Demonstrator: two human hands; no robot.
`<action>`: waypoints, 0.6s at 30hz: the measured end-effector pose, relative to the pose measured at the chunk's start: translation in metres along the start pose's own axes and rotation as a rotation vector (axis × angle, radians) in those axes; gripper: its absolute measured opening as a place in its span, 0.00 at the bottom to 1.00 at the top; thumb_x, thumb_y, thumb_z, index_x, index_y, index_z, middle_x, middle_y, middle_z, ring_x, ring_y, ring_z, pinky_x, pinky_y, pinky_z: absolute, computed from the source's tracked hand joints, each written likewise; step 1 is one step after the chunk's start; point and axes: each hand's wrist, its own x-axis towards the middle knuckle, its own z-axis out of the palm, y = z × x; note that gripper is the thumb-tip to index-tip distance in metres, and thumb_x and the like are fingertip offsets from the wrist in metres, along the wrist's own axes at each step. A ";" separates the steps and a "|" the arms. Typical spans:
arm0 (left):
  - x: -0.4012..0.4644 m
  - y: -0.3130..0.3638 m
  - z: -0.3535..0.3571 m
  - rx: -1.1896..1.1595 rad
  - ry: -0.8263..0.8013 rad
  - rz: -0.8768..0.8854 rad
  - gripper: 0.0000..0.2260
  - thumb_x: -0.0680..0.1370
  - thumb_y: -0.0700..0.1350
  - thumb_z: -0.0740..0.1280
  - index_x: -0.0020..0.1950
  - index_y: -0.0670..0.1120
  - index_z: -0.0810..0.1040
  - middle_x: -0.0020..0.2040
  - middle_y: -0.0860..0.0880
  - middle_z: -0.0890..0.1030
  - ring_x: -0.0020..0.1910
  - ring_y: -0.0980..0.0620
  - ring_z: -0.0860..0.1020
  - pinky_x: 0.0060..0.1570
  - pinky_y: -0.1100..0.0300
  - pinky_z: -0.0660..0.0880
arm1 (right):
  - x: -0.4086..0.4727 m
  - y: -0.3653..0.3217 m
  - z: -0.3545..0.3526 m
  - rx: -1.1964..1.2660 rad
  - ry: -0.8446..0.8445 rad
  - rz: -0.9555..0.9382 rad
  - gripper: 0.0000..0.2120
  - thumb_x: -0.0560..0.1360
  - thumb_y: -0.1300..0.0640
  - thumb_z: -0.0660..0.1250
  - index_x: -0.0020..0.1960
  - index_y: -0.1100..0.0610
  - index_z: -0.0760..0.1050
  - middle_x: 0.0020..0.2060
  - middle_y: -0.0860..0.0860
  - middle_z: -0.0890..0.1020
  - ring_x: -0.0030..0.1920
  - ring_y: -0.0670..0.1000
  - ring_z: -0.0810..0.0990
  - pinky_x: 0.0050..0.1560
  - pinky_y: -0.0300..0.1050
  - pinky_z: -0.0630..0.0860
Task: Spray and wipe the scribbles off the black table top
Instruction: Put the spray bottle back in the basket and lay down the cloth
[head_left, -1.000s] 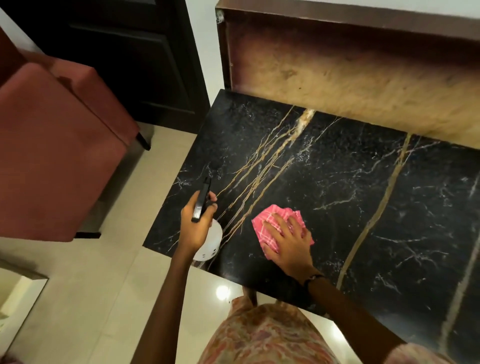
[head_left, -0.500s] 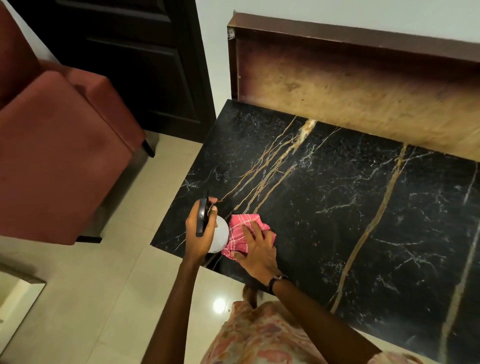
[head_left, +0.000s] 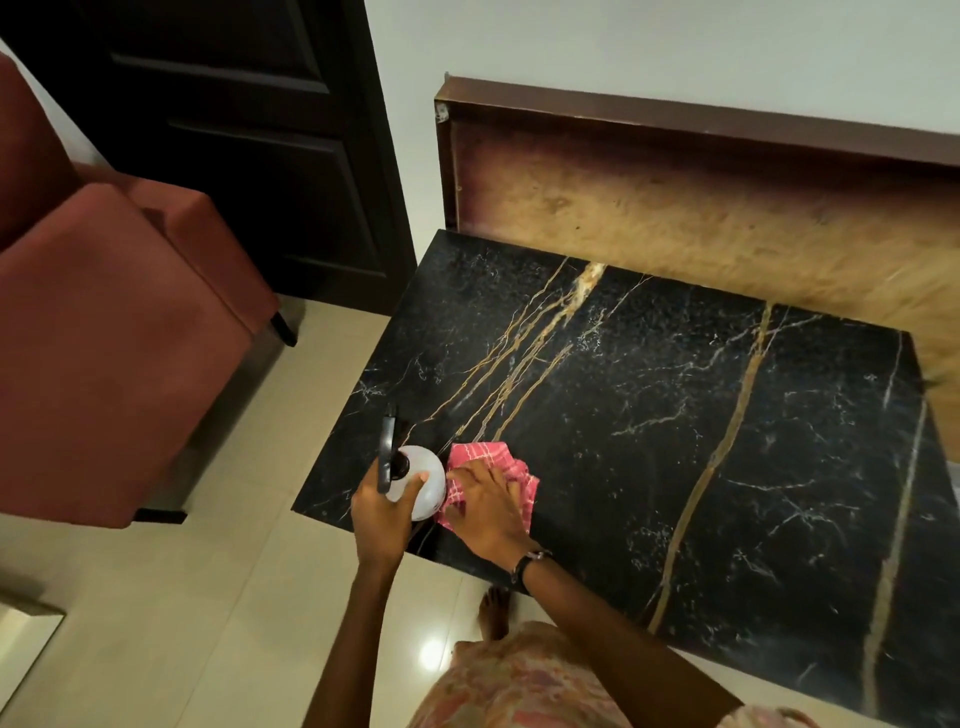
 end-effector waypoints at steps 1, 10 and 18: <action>-0.004 -0.002 0.002 -0.019 0.020 -0.020 0.28 0.73 0.44 0.72 0.70 0.38 0.69 0.65 0.36 0.76 0.63 0.34 0.74 0.61 0.40 0.73 | -0.002 -0.003 0.001 0.055 0.013 -0.013 0.25 0.79 0.51 0.63 0.74 0.52 0.62 0.73 0.52 0.65 0.75 0.55 0.59 0.78 0.56 0.49; -0.028 0.019 0.008 0.087 0.095 0.159 0.22 0.75 0.47 0.70 0.65 0.37 0.74 0.55 0.35 0.82 0.56 0.34 0.79 0.56 0.42 0.75 | -0.020 -0.006 -0.029 0.352 0.014 -0.110 0.29 0.75 0.57 0.70 0.73 0.57 0.63 0.70 0.54 0.69 0.70 0.54 0.67 0.74 0.47 0.62; -0.097 0.074 0.067 0.104 0.065 0.274 0.21 0.75 0.50 0.70 0.63 0.41 0.76 0.55 0.37 0.82 0.56 0.37 0.79 0.54 0.47 0.75 | -0.084 0.053 -0.085 0.436 0.151 -0.094 0.39 0.71 0.58 0.74 0.75 0.55 0.58 0.74 0.50 0.62 0.73 0.51 0.62 0.74 0.47 0.63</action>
